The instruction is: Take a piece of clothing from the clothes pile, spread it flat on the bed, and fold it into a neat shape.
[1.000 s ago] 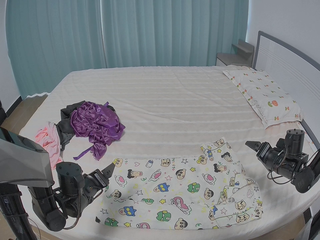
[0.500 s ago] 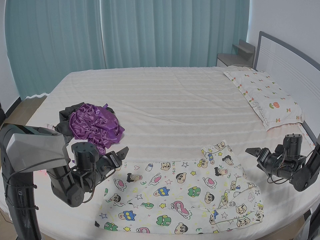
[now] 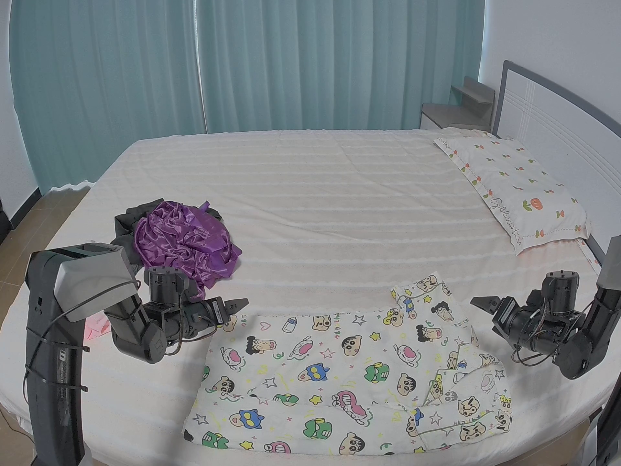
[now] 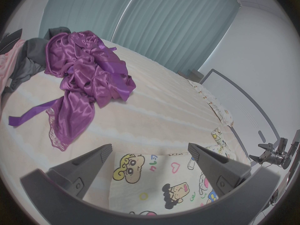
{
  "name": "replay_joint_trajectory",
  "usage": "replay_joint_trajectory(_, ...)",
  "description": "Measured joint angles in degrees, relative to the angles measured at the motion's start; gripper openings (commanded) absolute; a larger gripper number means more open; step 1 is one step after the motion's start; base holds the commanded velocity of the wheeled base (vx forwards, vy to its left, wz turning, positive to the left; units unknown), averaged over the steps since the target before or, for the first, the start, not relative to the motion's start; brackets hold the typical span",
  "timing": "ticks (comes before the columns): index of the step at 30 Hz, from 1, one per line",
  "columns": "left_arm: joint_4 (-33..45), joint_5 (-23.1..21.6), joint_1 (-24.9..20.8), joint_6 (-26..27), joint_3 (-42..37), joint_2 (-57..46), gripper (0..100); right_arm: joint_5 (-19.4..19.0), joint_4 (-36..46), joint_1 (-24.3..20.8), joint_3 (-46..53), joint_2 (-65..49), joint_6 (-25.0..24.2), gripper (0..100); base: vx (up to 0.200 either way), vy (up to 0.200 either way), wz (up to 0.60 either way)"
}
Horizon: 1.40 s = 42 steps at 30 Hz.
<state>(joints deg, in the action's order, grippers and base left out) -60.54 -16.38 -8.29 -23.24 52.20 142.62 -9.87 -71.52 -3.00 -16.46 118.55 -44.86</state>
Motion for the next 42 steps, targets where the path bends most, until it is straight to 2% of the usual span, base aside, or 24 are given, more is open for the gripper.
replay_joint_trajectory(6,0.5,-0.3,0.3,0.3,1.3,2.1,100,0.4,-6.9,-1.1,2.3,3.9,0.1,100,0.000,0.000,0.00)
replay_joint_trajectory(16,2.2,-0.5,-0.4,1.8,1.3,2.8,100,0.4,-7.7,-1.6,3.2,5.9,0.1,100,0.000,0.000,0.00)
replay_joint_trajectory(17,2.2,-0.5,-0.5,1.8,1.3,2.8,0,0.5,-7.7,-1.6,3.1,5.9,0.1,100,0.000,0.000,0.00)
replay_joint_trajectory(29,2.1,-0.5,-0.8,1.5,1.4,2.9,0,2.0,-6.6,-2.3,-0.8,3.8,2.7,100,0.000,0.000,0.00)
replay_joint_trajectory(37,0.7,-0.2,-0.7,0.9,0.9,3.0,0,2.0,5.4,-1.9,-17.9,6.3,4.7,100,0.000,0.000,0.00)
replay_joint_trajectory(42,-2.4,0.0,-0.7,-0.5,0.6,3.3,0,2.1,12.0,-0.8,-30.7,12.3,6.0,100,0.000,0.000,0.00)
